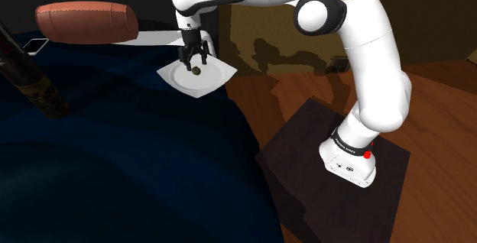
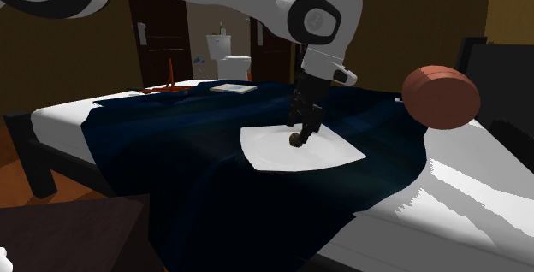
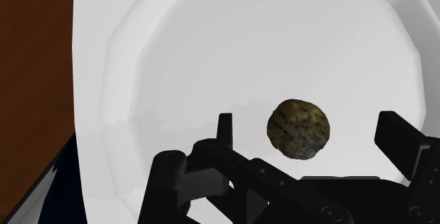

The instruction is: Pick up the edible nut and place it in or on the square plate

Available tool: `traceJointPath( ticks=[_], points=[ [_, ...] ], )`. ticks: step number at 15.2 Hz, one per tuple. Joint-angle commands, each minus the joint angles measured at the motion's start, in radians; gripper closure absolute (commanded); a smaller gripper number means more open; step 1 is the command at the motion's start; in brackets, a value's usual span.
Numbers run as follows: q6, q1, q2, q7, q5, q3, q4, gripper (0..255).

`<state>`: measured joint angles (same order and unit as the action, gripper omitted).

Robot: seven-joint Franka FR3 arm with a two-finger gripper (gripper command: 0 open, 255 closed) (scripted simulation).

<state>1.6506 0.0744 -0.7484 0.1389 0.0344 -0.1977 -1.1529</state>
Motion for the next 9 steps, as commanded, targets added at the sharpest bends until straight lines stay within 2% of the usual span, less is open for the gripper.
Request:
traceJointPath(
  ticks=[1,4,9],
  points=[
    [-0.040,0.001,-0.010,0.001,-0.001,0.001,0.050,0],
    [-0.166,0.009,-0.060,0.005,-0.007,0.003,0.227,0],
    [-0.166,0.009,-0.060,0.005,-0.007,0.003,0.227,0]
  ],
)
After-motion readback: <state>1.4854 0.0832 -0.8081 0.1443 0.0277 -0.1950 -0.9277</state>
